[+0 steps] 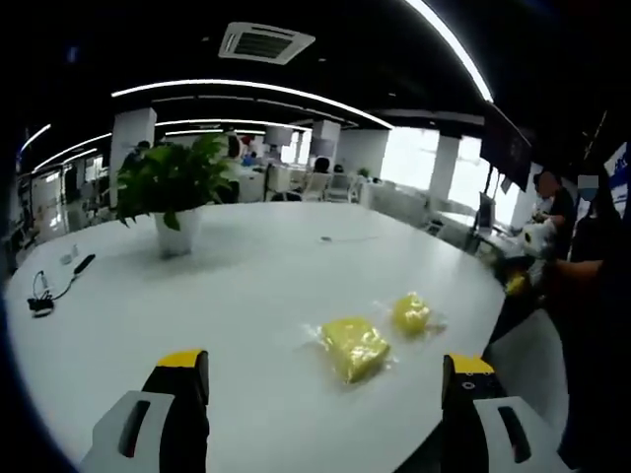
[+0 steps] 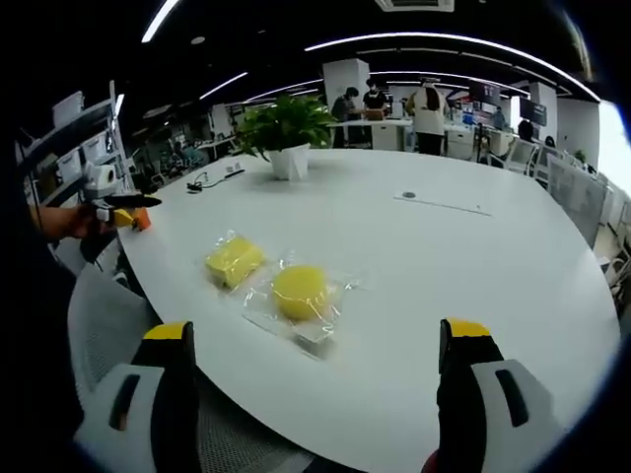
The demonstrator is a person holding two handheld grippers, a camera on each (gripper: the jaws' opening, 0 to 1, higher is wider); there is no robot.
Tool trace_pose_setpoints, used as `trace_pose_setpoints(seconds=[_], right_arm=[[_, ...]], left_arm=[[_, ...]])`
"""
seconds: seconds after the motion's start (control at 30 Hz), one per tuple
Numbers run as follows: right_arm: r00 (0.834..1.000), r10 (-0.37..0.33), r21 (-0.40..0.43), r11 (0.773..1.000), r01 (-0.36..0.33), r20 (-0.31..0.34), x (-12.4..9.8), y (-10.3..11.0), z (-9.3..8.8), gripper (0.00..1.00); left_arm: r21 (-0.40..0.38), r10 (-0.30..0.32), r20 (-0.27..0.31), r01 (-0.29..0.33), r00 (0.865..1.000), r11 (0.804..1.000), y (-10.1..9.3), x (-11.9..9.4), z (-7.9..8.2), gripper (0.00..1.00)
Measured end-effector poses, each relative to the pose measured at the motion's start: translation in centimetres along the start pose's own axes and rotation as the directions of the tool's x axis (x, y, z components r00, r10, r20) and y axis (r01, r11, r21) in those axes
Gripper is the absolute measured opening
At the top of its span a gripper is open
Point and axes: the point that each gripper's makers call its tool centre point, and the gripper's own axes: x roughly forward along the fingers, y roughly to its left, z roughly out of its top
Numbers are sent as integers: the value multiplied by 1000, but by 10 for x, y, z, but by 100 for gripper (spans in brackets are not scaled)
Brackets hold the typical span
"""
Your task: Compare the silicone blocks by pressing each to a similar depth, holding the contact briefly, and releasing to observe deformation and rebound differences across the visible hardness samples.
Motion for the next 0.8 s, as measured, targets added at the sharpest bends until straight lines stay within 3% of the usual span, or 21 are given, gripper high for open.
trace_pose_setpoints(seconds=[0.1,0.37,0.8], right_arm=[[1000,-21,-28,999,22,7,-1,-4,5,97],[999,-1,-35,999,2,46,-5,-17,17,97],[1000,-11,15,1000,11,-7,-28,-31,7,97]], left_arm=[[11,-12,2,12,1000,1000,-2,1,-1,100],[26,-1,-18,2,1000,1000,2,-2,-2,100],[14,20,-47,-20,999,1000,8,-21,-2,100]])
